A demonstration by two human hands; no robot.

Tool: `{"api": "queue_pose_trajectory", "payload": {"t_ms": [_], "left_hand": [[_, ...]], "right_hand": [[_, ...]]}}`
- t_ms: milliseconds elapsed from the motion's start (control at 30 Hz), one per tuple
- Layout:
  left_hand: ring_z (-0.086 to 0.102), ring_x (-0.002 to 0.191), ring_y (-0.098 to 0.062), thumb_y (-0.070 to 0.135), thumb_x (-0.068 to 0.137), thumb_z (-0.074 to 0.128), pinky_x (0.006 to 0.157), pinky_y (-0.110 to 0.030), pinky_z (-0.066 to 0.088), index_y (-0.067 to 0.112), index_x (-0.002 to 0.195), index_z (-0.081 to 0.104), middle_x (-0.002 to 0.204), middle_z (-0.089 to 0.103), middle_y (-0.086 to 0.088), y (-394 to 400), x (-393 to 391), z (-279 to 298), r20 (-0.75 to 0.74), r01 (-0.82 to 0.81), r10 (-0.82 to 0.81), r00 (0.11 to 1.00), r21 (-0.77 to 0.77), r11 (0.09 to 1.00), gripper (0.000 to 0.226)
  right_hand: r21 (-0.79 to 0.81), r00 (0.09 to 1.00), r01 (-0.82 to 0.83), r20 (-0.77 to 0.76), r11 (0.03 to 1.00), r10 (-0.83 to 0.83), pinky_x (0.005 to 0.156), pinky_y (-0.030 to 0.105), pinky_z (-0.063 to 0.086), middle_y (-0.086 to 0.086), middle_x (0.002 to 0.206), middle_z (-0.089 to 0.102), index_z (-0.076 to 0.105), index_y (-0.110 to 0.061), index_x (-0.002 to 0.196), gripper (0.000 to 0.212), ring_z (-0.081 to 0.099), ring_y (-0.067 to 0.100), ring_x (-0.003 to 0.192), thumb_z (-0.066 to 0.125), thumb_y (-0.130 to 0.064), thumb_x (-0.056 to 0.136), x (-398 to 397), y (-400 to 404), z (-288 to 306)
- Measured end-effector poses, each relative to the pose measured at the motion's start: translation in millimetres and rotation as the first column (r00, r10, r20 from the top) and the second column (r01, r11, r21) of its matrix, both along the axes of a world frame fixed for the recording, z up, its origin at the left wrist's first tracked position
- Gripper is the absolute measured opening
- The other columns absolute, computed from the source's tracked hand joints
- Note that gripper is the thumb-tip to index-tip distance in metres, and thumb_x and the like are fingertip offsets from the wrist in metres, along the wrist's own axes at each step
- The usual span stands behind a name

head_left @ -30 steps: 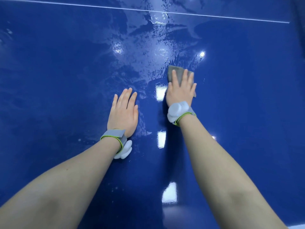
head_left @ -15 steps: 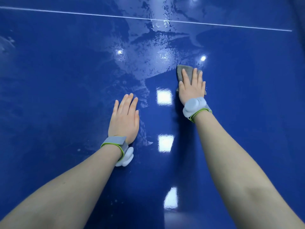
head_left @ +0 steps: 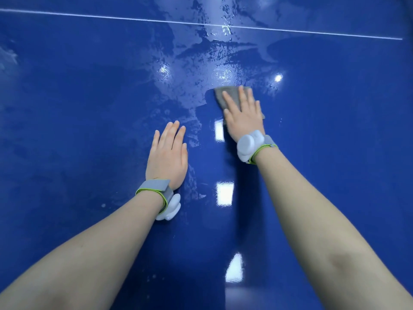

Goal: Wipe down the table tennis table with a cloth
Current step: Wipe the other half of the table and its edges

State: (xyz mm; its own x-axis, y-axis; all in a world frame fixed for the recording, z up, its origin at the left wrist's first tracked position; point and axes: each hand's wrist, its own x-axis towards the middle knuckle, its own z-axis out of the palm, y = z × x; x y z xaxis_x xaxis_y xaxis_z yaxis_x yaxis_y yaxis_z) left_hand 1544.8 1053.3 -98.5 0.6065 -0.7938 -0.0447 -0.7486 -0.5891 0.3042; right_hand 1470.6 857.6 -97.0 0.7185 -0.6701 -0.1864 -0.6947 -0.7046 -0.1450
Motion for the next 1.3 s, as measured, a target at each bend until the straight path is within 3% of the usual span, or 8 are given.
{"api": "queue_pose_trajectory", "payload": {"t_ms": [133,267,567,633,733,933,1100,1300], "left_hand": [[0.019,0.142,-0.02,0.026,0.095,0.016,0.116,-0.034,0.002,0.007,0.142,0.032,0.151,0.028,-0.006,-2,1,1,0.001,-0.009,0.009,1.0,-0.007,1.0,0.053],[0.009,0.144,-0.018,0.022,0.1,0.023,0.117,-0.034,-0.002,0.01,0.146,0.023,0.155,0.017,-0.005,-8,5,1,0.002,-0.02,0.02,1.0,0.013,1.0,0.047],[0.008,0.144,-0.02,0.024,0.1,0.022,0.117,-0.036,-0.002,0.009,0.146,0.023,0.155,0.018,-0.006,-21,12,0,0.018,-0.026,0.026,1.0,0.022,0.999,0.048],[0.011,0.144,-0.021,0.026,0.098,0.017,0.117,-0.036,0.0,0.008,0.145,0.026,0.154,0.021,-0.007,-23,14,0,0.02,-0.02,0.019,1.0,0.019,1.0,0.051],[0.015,0.143,-0.022,0.031,0.095,0.01,0.117,-0.036,0.002,0.007,0.144,0.029,0.153,0.023,-0.008,-26,16,1,0.028,-0.019,0.019,0.999,0.004,1.0,0.058],[0.004,0.145,-0.017,0.024,0.1,0.023,0.118,-0.033,-0.004,0.009,0.147,0.018,0.156,0.011,-0.004,-39,24,0,0.008,-0.083,0.083,0.997,0.002,0.997,0.049],[0.006,0.144,-0.018,0.023,0.1,0.025,0.117,-0.033,-0.004,0.008,0.146,0.022,0.155,0.014,-0.005,-43,27,1,0.004,-0.081,0.081,0.997,-0.014,0.997,0.048],[0.014,0.143,-0.021,0.024,0.099,0.022,0.117,-0.035,0.001,0.004,0.143,0.029,0.153,0.023,-0.009,-47,29,-2,0.014,-0.087,0.088,0.996,-0.048,0.995,0.049]], "right_hand": [[-0.004,0.96,0.279,0.004,0.96,-0.279,0.117,0.043,-0.001,0.008,0.16,-0.004,0.011,-0.03,0.151,0.05,-0.007,0.027,0.147,0.024,-0.032,0.104,-19,-34,0],[-0.004,0.924,0.381,-0.038,0.924,-0.381,0.117,0.045,-0.002,0.009,0.16,-0.007,0.007,-0.031,0.152,0.051,-0.009,0.03,0.146,0.023,-0.034,0.103,-6,-38,1],[-0.013,0.992,-0.124,-0.007,0.992,0.123,0.116,0.042,-0.007,0.008,0.159,-0.008,0.006,-0.032,0.151,0.051,-0.012,0.027,0.146,0.022,-0.036,0.103,29,-1,0],[-0.006,0.989,-0.148,0.004,0.989,0.148,0.116,0.041,-0.005,0.007,0.16,-0.006,0.009,-0.032,0.151,0.051,-0.01,0.025,0.146,0.024,-0.032,0.103,21,-18,1],[0.003,0.999,0.01,0.043,1.0,-0.01,0.117,0.04,-0.003,0.005,0.16,-0.002,0.012,-0.031,0.151,0.053,-0.007,0.024,0.147,0.027,-0.026,0.101,14,-45,1],[-0.003,0.928,0.364,0.091,0.931,-0.362,0.118,0.04,0.0,0.004,0.16,0.003,0.021,-0.018,0.149,0.05,-0.003,0.023,0.147,0.029,-0.024,0.1,35,-72,-1],[0.004,0.996,0.084,0.031,0.996,-0.084,0.117,0.042,-0.002,0.007,0.16,-0.003,0.013,-0.02,0.152,0.053,-0.008,0.028,0.146,0.026,-0.036,0.103,69,-47,1],[0.014,0.968,-0.252,-0.002,0.968,0.252,0.115,0.039,-0.005,0.005,0.16,-0.007,0.007,-0.025,0.152,0.054,-0.011,0.024,0.146,0.023,-0.04,0.103,65,-30,2]]}}
